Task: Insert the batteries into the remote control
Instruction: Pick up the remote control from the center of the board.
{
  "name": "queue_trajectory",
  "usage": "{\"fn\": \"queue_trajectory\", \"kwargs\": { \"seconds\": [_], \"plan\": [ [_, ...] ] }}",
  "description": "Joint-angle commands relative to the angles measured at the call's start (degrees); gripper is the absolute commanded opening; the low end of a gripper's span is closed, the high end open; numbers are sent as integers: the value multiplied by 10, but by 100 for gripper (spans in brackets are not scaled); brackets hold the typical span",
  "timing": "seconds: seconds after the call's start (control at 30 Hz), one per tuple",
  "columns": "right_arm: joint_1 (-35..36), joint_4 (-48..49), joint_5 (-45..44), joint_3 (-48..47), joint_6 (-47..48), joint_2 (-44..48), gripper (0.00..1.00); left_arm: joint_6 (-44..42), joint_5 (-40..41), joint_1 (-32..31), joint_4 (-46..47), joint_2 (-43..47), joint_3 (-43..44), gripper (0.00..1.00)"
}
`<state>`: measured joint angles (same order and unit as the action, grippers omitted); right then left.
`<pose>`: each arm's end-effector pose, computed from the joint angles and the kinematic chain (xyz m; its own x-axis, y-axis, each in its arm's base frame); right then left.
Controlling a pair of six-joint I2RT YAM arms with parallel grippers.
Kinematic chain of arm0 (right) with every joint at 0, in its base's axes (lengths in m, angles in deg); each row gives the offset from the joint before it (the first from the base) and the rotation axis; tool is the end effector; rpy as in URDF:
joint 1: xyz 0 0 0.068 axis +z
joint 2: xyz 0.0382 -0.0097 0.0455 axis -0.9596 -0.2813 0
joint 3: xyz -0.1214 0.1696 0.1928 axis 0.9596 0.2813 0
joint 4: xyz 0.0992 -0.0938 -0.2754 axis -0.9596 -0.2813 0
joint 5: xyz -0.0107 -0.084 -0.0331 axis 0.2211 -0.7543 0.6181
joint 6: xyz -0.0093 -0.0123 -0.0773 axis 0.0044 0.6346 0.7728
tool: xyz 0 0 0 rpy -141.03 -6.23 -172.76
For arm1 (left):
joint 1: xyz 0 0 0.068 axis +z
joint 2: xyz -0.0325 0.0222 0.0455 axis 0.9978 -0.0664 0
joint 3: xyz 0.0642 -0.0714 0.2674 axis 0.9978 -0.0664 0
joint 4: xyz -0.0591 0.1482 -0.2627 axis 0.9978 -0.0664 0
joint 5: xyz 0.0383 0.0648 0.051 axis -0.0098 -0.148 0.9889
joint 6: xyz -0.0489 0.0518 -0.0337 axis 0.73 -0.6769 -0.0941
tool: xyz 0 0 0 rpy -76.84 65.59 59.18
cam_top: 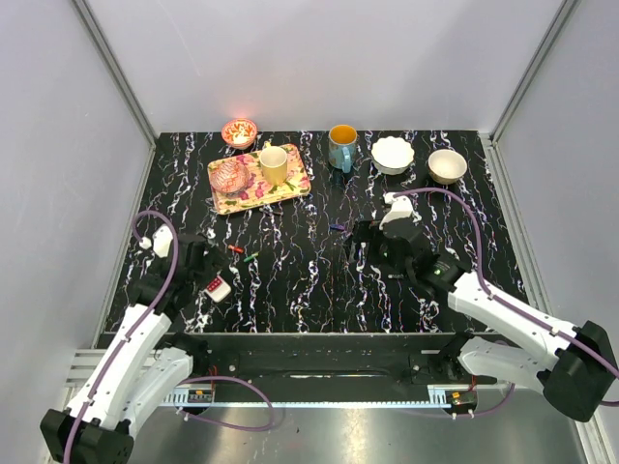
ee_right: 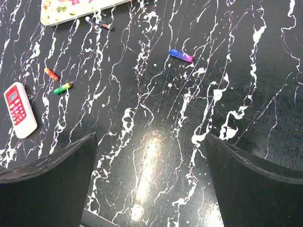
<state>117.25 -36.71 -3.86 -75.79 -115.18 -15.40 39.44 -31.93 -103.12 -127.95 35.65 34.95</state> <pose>0.2304 0.1961 0.2523 -0.5427 0.1198 -0.8313 -0.2853 0.9046 0.3166 0.1940 -0.0364 0.2363 -0.4571 -0.6879 -0.5637 -0.5611 0.7148 -0.4173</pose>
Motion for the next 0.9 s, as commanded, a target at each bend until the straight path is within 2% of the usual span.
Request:
{"fn": "queue_trajectory", "kwargs": {
  "seconds": [0.0, 0.13, 0.33, 0.73, 0.87],
  "plan": [
    [-1, -1, 17, -6, 14, 6, 100, 31, 25, 2, 18, 10, -14, 99],
    [-1, -9, 41, -20, 9, -9, 100, 35, 43, 14, 28, -47, -14, 99],
    [-1, -25, 75, -36, 3, -4, 100, 12, -15, 80, 36, -174, 4, 99],
    [-1, -27, 96, -26, -1, 11, 100, -10, -6, 92, 67, -299, 54, 98],
    [-2, -31, 97, -25, -1, 17, 100, 1, -4, 95, 55, -313, 61, 96]
  ]
}}
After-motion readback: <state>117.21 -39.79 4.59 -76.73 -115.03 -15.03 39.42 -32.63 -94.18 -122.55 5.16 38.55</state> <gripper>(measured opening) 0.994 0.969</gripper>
